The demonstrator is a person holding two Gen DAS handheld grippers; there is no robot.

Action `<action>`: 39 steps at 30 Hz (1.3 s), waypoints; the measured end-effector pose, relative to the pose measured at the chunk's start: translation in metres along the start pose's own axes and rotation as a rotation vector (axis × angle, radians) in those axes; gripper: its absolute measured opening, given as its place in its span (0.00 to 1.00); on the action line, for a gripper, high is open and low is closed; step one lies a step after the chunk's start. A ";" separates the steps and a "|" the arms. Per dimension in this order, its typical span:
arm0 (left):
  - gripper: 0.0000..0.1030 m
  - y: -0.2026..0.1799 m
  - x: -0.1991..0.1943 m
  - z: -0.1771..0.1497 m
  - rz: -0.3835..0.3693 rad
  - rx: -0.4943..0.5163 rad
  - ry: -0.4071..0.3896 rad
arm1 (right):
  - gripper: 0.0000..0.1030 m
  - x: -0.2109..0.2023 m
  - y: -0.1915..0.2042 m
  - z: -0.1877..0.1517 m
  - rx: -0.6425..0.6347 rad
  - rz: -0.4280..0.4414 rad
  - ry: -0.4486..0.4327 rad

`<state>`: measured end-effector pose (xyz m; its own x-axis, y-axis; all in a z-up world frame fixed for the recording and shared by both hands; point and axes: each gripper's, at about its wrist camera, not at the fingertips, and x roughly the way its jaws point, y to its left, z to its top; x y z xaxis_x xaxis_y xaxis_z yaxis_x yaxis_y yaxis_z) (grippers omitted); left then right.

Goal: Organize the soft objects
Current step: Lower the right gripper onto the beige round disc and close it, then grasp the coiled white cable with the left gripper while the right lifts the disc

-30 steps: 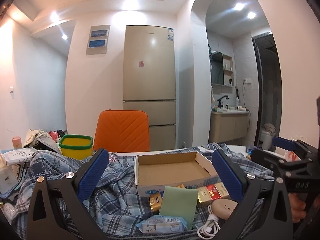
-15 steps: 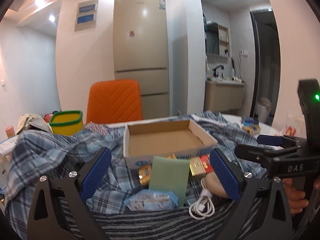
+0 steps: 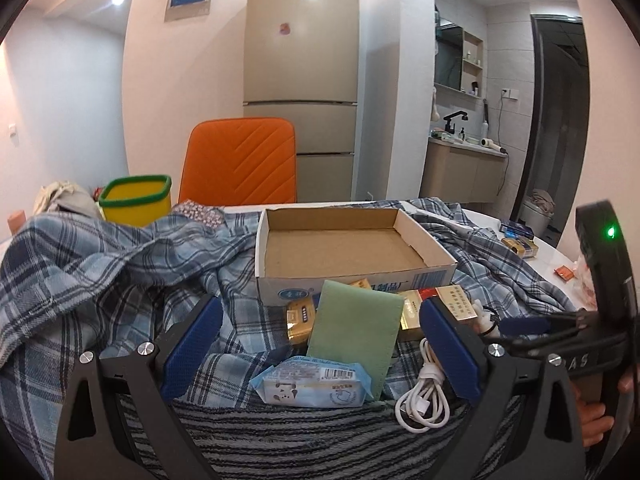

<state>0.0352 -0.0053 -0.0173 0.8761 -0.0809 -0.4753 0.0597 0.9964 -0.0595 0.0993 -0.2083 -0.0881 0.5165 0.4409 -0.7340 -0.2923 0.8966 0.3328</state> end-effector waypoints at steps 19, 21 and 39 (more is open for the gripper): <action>0.95 0.014 0.015 -0.002 0.004 -0.064 0.084 | 0.82 0.025 -0.004 -0.002 0.015 0.051 0.133; 0.95 0.010 0.011 -0.001 -0.009 -0.041 0.067 | 0.82 0.018 -0.001 -0.003 -0.008 0.053 0.106; 0.59 -0.057 0.045 -0.013 -0.354 0.260 0.304 | 0.82 -0.095 0.023 -0.016 -0.115 -0.334 -0.563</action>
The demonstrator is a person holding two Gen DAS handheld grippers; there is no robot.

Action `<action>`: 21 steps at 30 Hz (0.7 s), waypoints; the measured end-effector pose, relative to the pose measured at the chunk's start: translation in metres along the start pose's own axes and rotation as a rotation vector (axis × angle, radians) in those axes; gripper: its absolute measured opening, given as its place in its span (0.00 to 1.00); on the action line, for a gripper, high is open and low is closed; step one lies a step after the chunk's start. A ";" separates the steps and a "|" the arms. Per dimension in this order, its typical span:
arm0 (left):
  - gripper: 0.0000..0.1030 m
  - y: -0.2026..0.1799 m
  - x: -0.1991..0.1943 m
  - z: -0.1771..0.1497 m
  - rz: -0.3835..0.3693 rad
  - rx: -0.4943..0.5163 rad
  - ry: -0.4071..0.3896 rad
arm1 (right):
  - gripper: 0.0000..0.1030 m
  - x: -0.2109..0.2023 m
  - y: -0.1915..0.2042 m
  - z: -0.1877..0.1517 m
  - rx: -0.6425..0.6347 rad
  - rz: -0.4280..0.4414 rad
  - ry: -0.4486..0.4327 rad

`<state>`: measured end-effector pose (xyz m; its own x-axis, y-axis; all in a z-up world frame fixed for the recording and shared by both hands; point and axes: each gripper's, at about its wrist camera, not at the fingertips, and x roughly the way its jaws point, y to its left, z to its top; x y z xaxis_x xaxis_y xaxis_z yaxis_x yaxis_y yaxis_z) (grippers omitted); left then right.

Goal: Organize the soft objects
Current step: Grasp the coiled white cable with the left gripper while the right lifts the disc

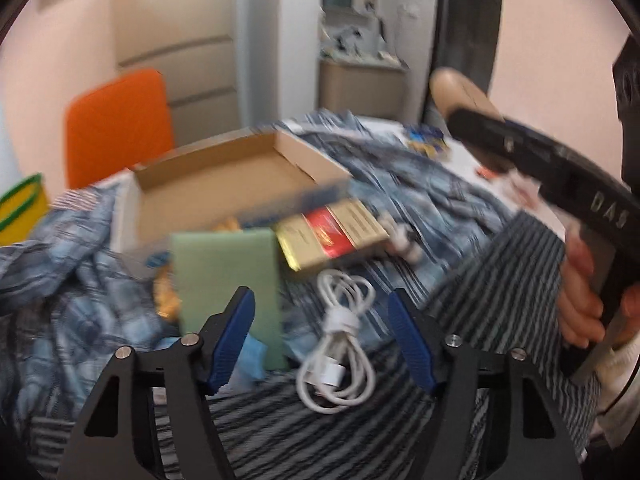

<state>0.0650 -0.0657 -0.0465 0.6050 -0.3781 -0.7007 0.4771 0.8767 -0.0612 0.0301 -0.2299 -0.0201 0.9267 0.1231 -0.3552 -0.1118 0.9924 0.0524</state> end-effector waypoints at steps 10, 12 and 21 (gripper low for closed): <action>0.40 -0.004 0.032 -0.006 -0.038 0.016 0.172 | 0.82 0.009 -0.002 -0.003 0.008 0.020 0.038; 0.33 -0.004 0.037 -0.007 -0.046 0.020 0.194 | 0.82 0.010 -0.003 -0.004 0.004 0.021 0.042; 0.16 -0.003 0.009 -0.008 -0.045 0.025 0.054 | 0.82 0.010 0.000 -0.006 -0.012 0.027 0.042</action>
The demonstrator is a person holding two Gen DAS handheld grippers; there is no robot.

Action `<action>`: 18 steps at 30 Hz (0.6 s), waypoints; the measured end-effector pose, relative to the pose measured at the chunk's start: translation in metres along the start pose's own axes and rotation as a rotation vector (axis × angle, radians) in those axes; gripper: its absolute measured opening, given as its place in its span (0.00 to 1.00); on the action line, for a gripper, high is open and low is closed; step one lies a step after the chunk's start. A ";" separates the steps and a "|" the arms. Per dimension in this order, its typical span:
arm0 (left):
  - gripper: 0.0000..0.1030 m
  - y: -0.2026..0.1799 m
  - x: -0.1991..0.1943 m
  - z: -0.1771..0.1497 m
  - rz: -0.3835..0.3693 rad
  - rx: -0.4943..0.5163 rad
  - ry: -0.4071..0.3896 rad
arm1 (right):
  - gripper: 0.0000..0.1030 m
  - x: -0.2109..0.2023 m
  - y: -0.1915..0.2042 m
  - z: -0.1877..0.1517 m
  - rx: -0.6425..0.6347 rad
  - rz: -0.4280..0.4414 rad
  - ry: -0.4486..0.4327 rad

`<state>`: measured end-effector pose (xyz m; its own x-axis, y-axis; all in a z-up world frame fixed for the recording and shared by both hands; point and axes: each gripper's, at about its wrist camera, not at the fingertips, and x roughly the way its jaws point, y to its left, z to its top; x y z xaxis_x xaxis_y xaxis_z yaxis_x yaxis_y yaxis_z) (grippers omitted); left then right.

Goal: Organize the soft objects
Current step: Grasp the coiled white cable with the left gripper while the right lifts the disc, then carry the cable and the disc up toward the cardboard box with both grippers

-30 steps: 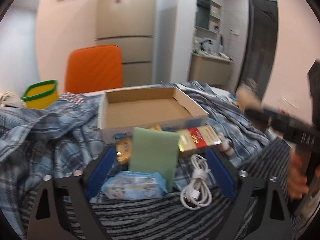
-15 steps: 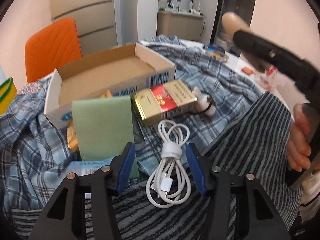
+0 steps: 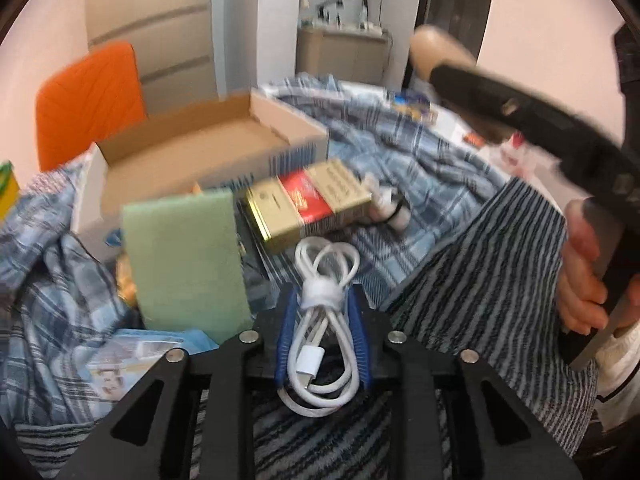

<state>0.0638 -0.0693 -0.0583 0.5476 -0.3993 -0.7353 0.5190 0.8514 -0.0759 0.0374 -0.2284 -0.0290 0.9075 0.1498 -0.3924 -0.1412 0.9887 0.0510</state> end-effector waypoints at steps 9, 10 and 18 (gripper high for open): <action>0.16 -0.001 -0.046 -0.006 0.138 -0.003 -0.223 | 0.82 -0.003 0.005 -0.001 -0.021 0.003 -0.018; 0.16 -0.002 -0.051 -0.007 0.156 -0.007 -0.255 | 0.82 -0.004 0.005 -0.001 -0.022 0.004 -0.021; 0.16 -0.005 -0.108 -0.029 0.284 -0.022 -0.570 | 0.82 -0.016 0.008 -0.002 -0.028 0.036 -0.084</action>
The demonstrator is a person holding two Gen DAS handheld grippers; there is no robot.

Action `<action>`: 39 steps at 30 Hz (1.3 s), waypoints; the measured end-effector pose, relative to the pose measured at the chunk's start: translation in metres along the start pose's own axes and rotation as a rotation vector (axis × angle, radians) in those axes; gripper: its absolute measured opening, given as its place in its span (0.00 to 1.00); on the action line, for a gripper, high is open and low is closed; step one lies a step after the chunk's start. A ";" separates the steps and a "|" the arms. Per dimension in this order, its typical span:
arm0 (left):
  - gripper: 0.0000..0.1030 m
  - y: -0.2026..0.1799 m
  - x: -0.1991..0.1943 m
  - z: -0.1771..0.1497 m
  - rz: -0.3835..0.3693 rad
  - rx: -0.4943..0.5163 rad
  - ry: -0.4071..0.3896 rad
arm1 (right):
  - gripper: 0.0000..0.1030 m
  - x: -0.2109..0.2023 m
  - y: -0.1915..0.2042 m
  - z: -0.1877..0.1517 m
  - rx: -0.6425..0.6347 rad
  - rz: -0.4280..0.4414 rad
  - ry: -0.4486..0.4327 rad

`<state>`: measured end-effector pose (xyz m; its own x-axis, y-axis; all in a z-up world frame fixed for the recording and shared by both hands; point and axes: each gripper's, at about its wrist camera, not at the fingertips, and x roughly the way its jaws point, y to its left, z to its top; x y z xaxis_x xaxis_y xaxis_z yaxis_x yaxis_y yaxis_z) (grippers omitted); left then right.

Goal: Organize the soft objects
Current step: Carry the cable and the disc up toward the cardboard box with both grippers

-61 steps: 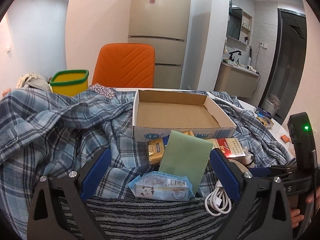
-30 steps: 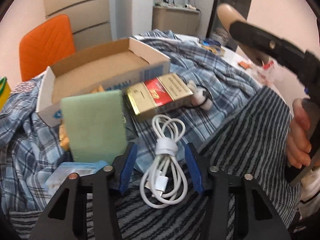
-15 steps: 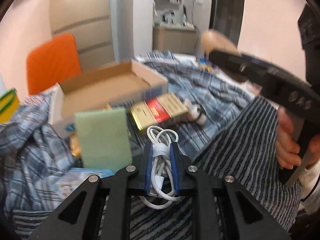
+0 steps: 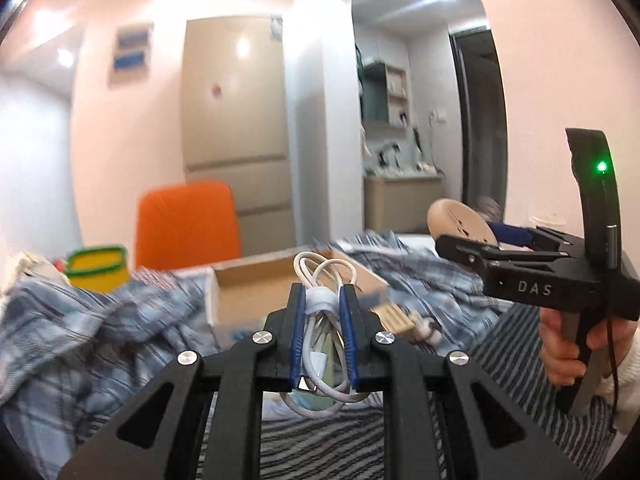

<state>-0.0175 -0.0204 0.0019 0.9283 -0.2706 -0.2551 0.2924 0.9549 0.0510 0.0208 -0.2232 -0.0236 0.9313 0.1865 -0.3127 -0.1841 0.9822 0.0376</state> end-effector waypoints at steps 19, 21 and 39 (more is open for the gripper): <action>0.16 0.004 -0.028 0.030 0.198 0.027 -0.218 | 0.82 -0.035 0.022 0.009 -0.040 0.043 -0.159; 0.16 0.004 -0.027 0.035 0.197 0.016 -0.224 | 0.82 -0.038 0.022 0.015 -0.038 0.045 -0.169; 0.16 0.038 0.021 0.078 0.224 -0.057 -0.418 | 0.82 0.016 0.040 0.083 -0.050 0.004 -0.341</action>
<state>0.0306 0.0013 0.0734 0.9833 -0.0716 0.1672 0.0719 0.9974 0.0041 0.0542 -0.1789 0.0518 0.9804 0.1956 0.0226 -0.1954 0.9807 -0.0106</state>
